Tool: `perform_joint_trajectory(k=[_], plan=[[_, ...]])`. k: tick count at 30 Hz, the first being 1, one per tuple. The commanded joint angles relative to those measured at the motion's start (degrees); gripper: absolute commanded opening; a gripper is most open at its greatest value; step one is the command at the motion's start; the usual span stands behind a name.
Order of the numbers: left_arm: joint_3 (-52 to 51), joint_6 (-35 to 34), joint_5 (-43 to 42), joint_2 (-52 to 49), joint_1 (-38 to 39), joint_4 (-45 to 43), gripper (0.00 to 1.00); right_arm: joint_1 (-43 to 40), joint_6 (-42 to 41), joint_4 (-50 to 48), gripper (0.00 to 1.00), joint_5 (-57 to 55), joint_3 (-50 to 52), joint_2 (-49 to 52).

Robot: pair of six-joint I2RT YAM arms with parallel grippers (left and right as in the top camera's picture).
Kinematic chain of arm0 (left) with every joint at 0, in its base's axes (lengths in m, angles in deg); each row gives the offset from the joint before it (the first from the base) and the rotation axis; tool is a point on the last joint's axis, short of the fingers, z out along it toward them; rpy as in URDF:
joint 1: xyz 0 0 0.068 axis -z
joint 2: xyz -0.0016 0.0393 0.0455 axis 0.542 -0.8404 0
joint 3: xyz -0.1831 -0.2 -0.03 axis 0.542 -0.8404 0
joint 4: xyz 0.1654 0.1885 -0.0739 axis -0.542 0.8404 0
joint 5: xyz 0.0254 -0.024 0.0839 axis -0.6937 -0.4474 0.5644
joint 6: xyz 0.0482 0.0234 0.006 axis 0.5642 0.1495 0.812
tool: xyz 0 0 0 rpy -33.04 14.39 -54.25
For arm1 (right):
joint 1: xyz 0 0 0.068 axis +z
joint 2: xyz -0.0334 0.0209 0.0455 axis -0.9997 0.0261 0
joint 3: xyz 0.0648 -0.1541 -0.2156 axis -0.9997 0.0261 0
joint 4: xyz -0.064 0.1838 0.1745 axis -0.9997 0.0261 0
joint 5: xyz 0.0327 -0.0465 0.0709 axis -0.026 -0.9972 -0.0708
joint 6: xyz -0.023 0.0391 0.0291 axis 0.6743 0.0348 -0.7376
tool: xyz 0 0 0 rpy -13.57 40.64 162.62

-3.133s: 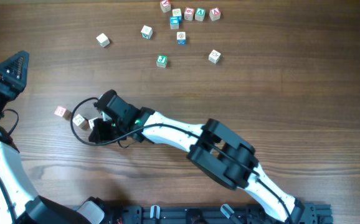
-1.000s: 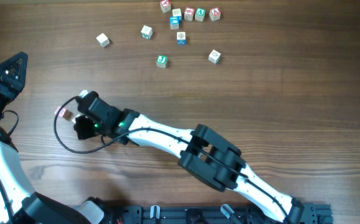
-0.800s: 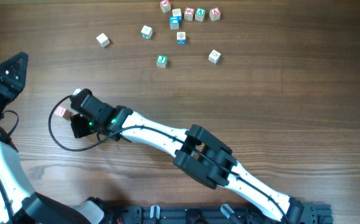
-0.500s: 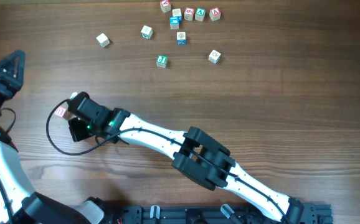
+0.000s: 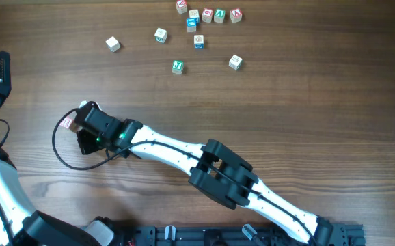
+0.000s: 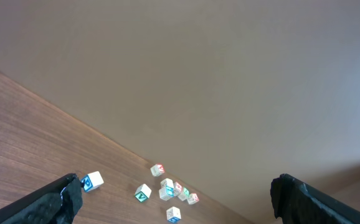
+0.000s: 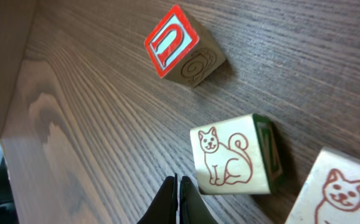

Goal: Form a horizontal line

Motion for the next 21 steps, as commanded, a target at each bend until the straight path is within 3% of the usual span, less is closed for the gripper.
perform_joint_trajectory(k=[1,15,21], plan=[[0.55,-0.59,-0.09,-0.44,-0.22,0.02,1.0,0.28,-0.22,-0.87,0.05,-3.23,-1.84,1.6],[0.55,-0.57,-0.74,-0.44,-0.22,0.02,1.0,0.15,1.55,-3.87,0.05,-1.7,-2.36,2.4],[0.55,-0.57,-0.74,-0.44,-0.22,0.02,1.0,1.05,1.2,0.66,0.05,-0.59,-4.04,2.32]])
